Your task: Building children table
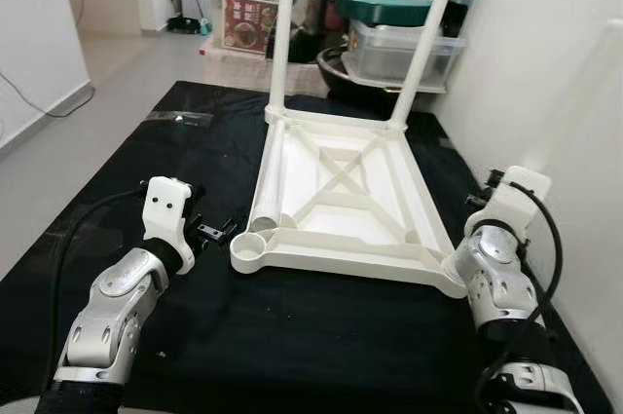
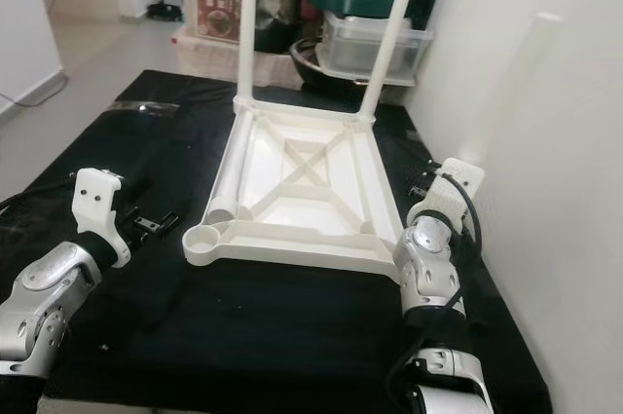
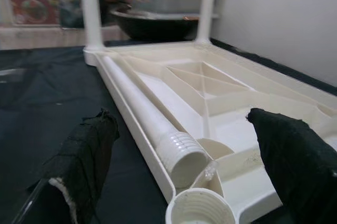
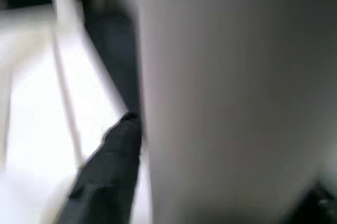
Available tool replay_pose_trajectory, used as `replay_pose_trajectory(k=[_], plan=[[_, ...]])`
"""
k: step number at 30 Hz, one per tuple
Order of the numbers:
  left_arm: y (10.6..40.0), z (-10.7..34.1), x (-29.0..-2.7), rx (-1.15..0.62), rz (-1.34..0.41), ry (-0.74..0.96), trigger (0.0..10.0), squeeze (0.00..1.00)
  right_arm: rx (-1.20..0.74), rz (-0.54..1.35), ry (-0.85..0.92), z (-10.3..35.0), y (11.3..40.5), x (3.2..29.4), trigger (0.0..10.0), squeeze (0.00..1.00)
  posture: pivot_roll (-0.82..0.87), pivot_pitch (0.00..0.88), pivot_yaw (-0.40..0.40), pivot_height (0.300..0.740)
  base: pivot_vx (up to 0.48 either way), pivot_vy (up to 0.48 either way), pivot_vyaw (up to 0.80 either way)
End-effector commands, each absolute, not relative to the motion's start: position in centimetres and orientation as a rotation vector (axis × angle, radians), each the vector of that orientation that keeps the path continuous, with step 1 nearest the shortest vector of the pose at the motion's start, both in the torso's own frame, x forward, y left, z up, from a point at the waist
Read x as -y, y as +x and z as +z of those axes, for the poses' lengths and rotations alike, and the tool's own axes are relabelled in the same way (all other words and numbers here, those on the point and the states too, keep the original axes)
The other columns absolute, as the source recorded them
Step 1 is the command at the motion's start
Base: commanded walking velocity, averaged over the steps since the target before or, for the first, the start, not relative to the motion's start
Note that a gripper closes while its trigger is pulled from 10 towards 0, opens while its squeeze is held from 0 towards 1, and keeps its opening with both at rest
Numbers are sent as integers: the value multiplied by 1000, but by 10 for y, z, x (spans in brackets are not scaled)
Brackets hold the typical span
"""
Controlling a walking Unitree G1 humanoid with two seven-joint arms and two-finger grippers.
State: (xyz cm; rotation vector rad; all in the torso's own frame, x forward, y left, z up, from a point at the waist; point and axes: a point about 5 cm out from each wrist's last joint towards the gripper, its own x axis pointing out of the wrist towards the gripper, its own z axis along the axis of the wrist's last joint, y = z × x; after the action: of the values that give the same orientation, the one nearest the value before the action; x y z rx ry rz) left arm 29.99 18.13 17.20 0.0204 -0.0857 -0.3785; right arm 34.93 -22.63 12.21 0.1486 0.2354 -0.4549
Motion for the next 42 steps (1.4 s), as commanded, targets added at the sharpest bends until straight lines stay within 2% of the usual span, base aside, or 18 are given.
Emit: replay_pose_trajectory(k=[1,2,3,4,7,11,20,21,24,25,27,33,34,38,39,40,41,42], plan=[[301,169,-179,68,-391,25,10000,0,-262,-414,152,119,351,226,10000,1000,50,0,-91,740,0,0,0],[302,169,-179,69,-390,25,10000,0,-256,-397,127,125,356,229,10000,463,49,0,-90,740,0,0,0],[302,169,-179,69,-390,25,10000,0,-256,-397,127,125,356,229,10000,463,49,0,-90,740,0,0,0],[302,169,-179,69,-390,26,10000,0,-226,-350,124,135,362,231,10000,0,52,0,-91,740,0,0,0],[301,169,-179,70,-390,25,10000,0,-117,-240,203,161,372,233,10000,0,55,0,-93,740,0,0,0],[301,169,-180,70,-387,28,10000,0,121,141,250,211,374,216,10000,0,54,0,-95,740,0,0,0],[302,170,-179,76,-392,28,10000,0,212,576,184,226,357,185,10000,0,60,0,-97,740,0,0,0],[302,170,-179,77,-391,29,10000,0,215,667,172,223,350,175,6902,0,60,0,-97,740,0,0,0],[302,170,-180,77,-390,30,10000,0,217,727,165,221,345,169,6902,0,69,0,-102,740,0,0,0],[302,170,-180,78,-389,31,10000,0,199,815,139,214,337,160,2902,0,72,0,-101,740,0,0,0],[301,171,-181,78,-388,33,10000,0,164,932,80,199,324,147,2902,0,72,0,-101,740,0,0,0],[301,170,-181,75,-390,37,10000,0,136,853,94,190,331,150,3176,0,70,0,-98,740,0,0,0],[302,170,-181,76,-391,37,10000,0,130,810,96,188,334,153,314,0,69,0,-97,740,0,0,0],[302,171,-180,79,-395,36,10000,0,70,562,83,179,350,167,0,0,69,0,-97,740,0,0,0],[302,171,-180,79,-396,36,10000,0,31,381,82,174,359,179,0,0,69,0,-97,740,0,0,0],[302,171,-180,79,-396,36,10000,0,31,381,82,174,359,179,0,0,69,0,-97,740,0,0,0],[302,170,-180,79,-396,36,10000,0,-17,189,85,168,366,193,0,0,66,0,-96,740,0,0,0],[302,170,-180,79,-396,36,10000,0,-17,189,85,168,366,193,0,0,66,0,-96,740,0,0,0]])
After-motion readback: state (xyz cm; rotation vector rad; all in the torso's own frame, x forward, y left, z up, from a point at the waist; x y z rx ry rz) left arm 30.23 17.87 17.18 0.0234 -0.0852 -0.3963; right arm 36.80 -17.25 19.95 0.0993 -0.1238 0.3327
